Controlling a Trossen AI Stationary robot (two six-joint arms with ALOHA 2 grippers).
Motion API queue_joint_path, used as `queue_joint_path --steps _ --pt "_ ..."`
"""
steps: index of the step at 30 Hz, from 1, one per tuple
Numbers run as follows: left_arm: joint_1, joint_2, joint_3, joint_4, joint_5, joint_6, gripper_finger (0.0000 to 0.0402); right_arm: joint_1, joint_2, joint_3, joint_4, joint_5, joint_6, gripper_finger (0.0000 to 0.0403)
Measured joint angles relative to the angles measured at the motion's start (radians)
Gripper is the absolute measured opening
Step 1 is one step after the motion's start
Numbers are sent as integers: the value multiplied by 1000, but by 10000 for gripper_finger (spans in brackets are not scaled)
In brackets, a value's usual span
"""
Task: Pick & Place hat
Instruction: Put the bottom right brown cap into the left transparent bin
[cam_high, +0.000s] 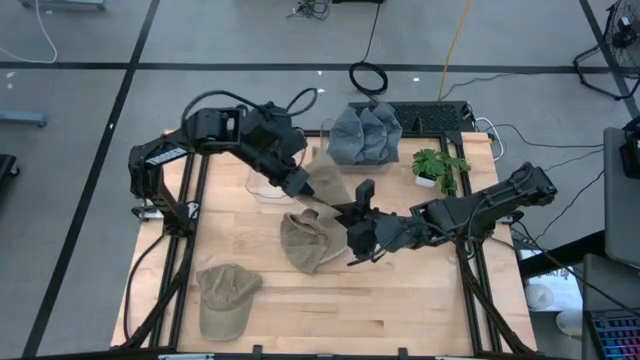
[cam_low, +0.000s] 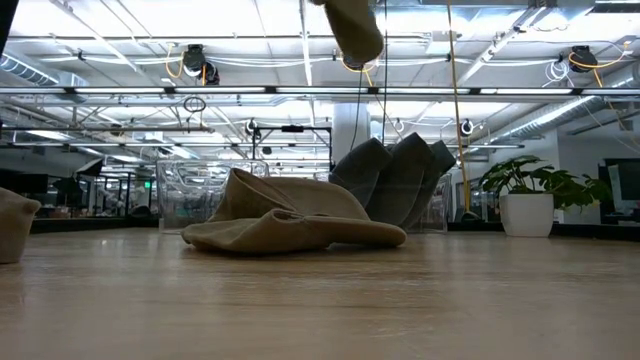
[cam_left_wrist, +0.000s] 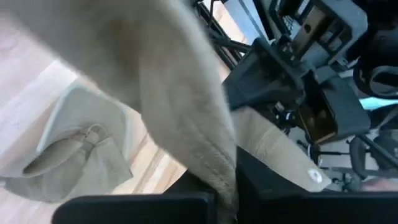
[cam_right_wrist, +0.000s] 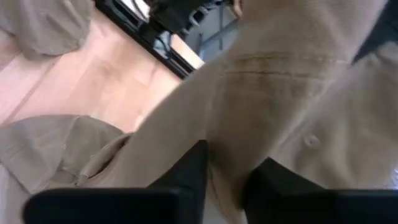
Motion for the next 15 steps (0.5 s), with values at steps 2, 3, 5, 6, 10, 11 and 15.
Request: queue_joint_path --steps 2,3,5,6,10,11,15 --pt "10 -20 0 -4 0 38 20 18 0 0 -2 67 2 100" --pt "16 -30 0 1 1 58 20 26 0 0 -6 104 12 112" --pt "35 -61 1 -4 1 96 20 37 0 0 -7 152 43 136" --pt "42 -71 1 -6 2 115 20 39 0 0 -7 158 66 147" --pt "76 -119 0 -24 3 218 20 38 0 -1 -9 145 195 184" --pt "82 -129 1 -21 3 244 20 37 0 -1 -7 145 239 191" --pt "118 -177 1 -33 18 365 19 29 0 -1 -6 96 405 208"
